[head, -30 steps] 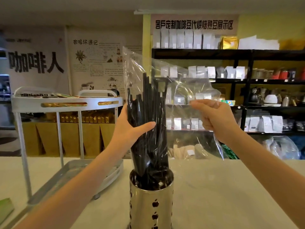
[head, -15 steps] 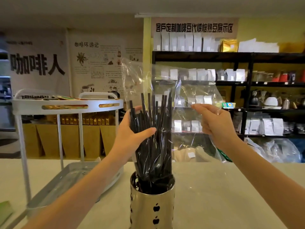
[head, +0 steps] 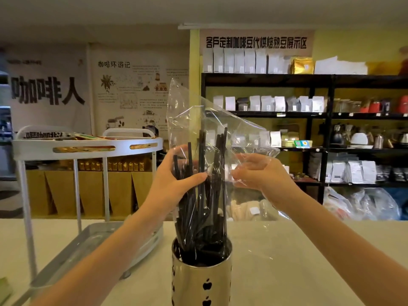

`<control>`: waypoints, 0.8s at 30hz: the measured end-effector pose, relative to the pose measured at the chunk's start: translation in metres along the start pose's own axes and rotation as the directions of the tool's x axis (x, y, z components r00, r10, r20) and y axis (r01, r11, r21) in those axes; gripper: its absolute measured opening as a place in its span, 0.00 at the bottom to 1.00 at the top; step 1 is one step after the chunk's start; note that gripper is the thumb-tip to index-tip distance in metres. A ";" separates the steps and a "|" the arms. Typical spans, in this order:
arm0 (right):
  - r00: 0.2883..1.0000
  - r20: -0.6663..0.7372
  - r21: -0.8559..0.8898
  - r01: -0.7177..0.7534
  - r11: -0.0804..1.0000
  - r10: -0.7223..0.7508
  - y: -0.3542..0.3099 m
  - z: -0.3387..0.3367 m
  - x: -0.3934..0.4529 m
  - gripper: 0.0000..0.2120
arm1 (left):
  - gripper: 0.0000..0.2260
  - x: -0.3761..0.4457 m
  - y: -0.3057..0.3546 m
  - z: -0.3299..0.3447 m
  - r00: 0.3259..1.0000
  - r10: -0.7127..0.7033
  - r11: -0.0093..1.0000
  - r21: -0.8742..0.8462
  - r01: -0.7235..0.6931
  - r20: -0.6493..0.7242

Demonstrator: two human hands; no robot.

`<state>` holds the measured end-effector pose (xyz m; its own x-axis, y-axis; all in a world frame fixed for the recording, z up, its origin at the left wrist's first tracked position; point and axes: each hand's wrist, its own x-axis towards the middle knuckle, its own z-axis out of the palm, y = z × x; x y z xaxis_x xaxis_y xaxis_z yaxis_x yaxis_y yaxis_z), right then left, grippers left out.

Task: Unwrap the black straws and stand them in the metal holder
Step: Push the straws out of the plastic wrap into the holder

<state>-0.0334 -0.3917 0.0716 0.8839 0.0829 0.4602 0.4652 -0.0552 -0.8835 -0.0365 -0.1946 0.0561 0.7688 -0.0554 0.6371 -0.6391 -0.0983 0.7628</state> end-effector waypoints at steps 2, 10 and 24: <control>1.000 0.007 0.022 -0.003 1.000 0.003 -0.001 0.003 0.000 0.16 | 0.22 -0.003 0.000 -0.001 1.000 -0.015 0.999 -0.049 0.014 -0.010; 0.996 0.051 0.153 -0.074 0.985 0.067 -0.006 0.005 -0.004 0.08 | 0.24 -0.027 -0.022 -0.011 0.938 -0.271 0.940 -0.149 0.306 0.218; 0.993 0.056 0.087 -0.113 0.990 0.108 -0.011 0.006 -0.007 0.09 | 0.09 -0.027 -0.018 -0.009 0.946 -0.261 0.959 -0.059 0.276 0.191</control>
<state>-0.0455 -0.3856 0.0777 0.9251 0.1317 0.3561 0.3563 0.0228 -0.9341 -0.0457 -0.1825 0.0261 0.8982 -0.2162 0.3828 -0.4020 -0.0512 0.9142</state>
